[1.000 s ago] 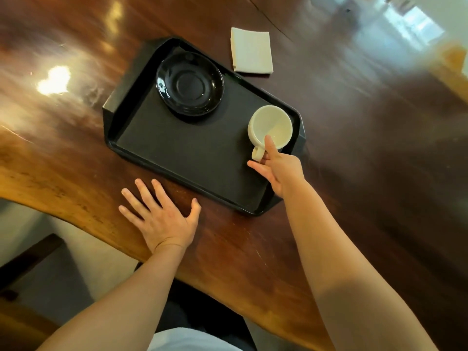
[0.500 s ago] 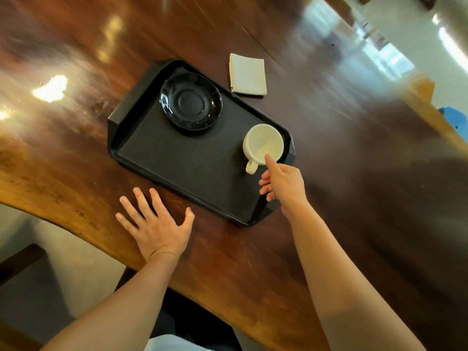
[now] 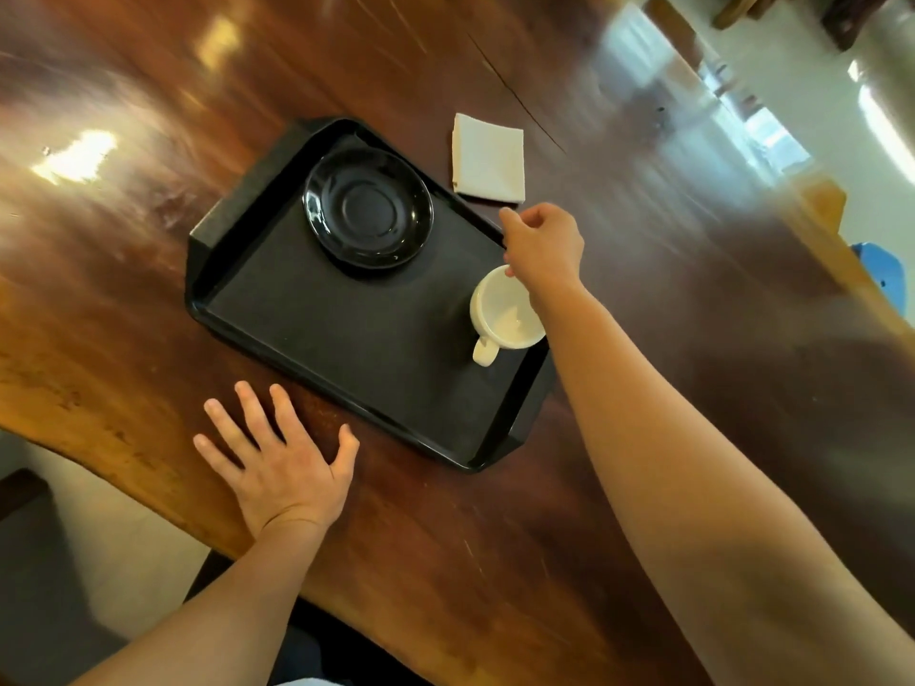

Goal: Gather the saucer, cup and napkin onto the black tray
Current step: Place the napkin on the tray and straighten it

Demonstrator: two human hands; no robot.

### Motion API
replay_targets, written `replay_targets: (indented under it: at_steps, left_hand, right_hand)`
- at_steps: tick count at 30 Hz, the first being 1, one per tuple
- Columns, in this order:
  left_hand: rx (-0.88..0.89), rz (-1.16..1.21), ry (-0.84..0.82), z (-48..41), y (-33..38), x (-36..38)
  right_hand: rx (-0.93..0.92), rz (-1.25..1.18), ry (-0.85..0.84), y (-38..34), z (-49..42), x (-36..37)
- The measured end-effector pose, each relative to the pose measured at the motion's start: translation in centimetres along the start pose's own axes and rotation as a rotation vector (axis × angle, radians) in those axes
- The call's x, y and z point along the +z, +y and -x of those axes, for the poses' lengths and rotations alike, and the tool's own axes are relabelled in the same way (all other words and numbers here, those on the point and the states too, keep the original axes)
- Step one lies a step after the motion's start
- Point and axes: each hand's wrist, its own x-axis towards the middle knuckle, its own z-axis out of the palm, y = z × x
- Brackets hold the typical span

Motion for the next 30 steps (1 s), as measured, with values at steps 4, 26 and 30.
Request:
replay_targets:
  at_steps: [4, 26, 30]
  left_hand:
    - [-0.003, 0.0, 0.004, 0.0, -0.1, 0.2]
    - [0.008, 0.034, -0.004, 0.0, -0.1, -0.2]
    - [0.016, 0.041, -0.002, 0.0, -0.1, -0.1]
  right_hand:
    - [-0.023, 0.098, 0.029, -0.6, -4.5, 2.3]
    - [0.365, -0.094, -0.07, -2.2, -11.1, 5.3]
    - [0.594, -0.659, -0.138, -3.2, -9.8, 3.6]
